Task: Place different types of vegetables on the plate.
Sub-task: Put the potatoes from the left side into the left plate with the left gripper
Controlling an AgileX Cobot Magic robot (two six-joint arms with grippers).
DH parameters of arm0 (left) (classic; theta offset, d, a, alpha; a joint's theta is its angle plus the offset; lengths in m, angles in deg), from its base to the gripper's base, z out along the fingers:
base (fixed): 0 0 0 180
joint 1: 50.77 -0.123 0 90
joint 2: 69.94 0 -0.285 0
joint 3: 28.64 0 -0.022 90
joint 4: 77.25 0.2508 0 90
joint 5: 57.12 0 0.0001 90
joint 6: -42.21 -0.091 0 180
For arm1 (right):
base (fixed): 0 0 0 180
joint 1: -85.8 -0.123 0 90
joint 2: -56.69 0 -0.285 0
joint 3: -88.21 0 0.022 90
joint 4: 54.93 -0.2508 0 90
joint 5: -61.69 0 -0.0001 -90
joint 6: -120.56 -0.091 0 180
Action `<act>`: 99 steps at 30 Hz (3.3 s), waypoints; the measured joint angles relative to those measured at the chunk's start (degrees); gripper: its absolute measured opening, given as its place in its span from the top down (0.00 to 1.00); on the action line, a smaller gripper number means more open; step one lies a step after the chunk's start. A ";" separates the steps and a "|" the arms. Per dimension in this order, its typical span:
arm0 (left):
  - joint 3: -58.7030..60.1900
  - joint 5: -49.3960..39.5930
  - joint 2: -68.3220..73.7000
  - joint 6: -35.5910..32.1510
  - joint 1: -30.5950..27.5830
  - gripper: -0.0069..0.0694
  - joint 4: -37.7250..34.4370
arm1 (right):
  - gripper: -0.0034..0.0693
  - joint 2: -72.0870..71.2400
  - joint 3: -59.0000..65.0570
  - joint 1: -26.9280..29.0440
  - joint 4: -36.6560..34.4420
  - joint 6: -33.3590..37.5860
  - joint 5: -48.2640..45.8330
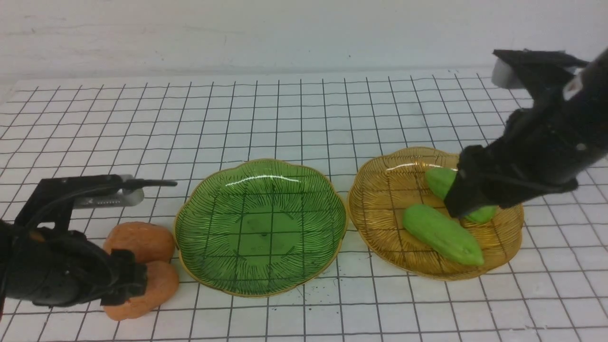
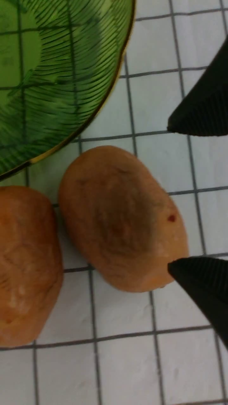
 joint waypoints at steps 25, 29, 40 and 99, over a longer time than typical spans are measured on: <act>-6.85 -1.50 15.63 -23.01 -0.06 0.35 1.41 | 0.31 -5.39 9.49 0.00 1.26 3.36 0.29; -7.57 -3.18 15.70 -17.10 -0.06 0.37 2.74 | 0.31 -5.39 9.49 0.00 1.01 3.36 0.35; -19.54 -26.28 12.82 -3.64 -0.06 0.86 5.72 | 0.31 -5.39 9.49 0.00 -0.10 3.53 0.52; -31.45 -29.84 24.08 21.75 0.08 0.25 10.00 | 0.31 -5.39 9.49 -0.10 -0.10 3.57 1.39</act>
